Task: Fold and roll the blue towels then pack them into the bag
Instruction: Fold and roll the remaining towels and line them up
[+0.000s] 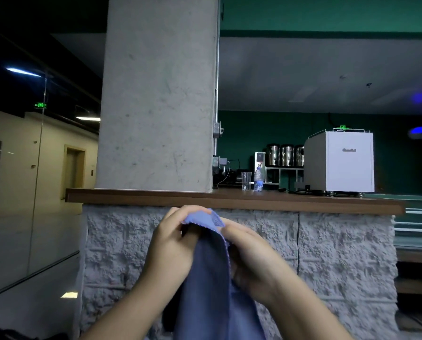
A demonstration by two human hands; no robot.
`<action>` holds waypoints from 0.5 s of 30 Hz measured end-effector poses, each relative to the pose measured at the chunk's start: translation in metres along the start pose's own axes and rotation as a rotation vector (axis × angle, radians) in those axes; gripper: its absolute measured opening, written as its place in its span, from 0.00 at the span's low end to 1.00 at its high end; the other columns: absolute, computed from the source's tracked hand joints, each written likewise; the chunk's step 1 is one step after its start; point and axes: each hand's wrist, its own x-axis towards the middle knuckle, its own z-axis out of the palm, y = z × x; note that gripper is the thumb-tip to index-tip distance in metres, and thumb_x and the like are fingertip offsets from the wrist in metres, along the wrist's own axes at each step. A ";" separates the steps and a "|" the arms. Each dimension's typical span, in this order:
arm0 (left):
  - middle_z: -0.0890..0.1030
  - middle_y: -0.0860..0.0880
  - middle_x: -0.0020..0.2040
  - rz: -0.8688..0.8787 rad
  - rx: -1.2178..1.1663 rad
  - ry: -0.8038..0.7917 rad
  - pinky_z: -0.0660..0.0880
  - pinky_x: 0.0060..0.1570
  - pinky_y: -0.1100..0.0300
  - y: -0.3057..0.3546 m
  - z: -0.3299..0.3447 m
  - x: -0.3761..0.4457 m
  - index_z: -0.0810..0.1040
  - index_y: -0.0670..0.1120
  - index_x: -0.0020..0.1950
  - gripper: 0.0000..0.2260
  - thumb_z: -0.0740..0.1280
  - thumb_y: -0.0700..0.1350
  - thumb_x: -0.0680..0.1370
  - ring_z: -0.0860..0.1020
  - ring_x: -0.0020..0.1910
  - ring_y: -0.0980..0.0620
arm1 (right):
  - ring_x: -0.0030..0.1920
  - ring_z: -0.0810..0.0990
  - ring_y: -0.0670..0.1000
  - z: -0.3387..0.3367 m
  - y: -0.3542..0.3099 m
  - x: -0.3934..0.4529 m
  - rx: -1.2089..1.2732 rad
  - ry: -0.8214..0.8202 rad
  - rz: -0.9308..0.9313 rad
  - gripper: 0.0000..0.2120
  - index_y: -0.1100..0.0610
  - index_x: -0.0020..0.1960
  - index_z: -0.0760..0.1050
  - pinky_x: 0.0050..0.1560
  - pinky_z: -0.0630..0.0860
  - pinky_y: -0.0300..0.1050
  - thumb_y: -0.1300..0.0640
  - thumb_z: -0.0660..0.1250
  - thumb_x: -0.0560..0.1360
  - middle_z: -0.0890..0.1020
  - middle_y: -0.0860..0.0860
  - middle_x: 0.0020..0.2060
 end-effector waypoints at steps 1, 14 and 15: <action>0.79 0.51 0.45 -0.016 0.011 0.032 0.73 0.47 0.67 -0.001 0.000 0.000 0.80 0.59 0.41 0.13 0.62 0.42 0.68 0.78 0.45 0.61 | 0.43 0.79 0.52 0.000 0.002 0.001 0.001 -0.015 0.015 0.15 0.63 0.55 0.80 0.41 0.78 0.41 0.70 0.57 0.76 0.82 0.57 0.44; 0.81 0.58 0.33 -0.260 -0.106 -0.036 0.70 0.37 0.71 -0.006 -0.008 -0.009 0.79 0.49 0.41 0.12 0.62 0.35 0.78 0.76 0.33 0.64 | 0.29 0.78 0.50 -0.009 0.011 -0.005 -0.031 0.305 0.041 0.08 0.60 0.39 0.77 0.30 0.74 0.37 0.61 0.65 0.76 0.80 0.55 0.31; 0.81 0.57 0.34 -0.238 -0.088 -0.069 0.71 0.39 0.70 -0.004 -0.008 -0.011 0.80 0.50 0.40 0.12 0.63 0.36 0.78 0.77 0.35 0.63 | 0.30 0.79 0.50 -0.010 0.012 -0.006 -0.055 0.299 0.033 0.07 0.61 0.41 0.78 0.31 0.75 0.37 0.60 0.66 0.76 0.81 0.56 0.32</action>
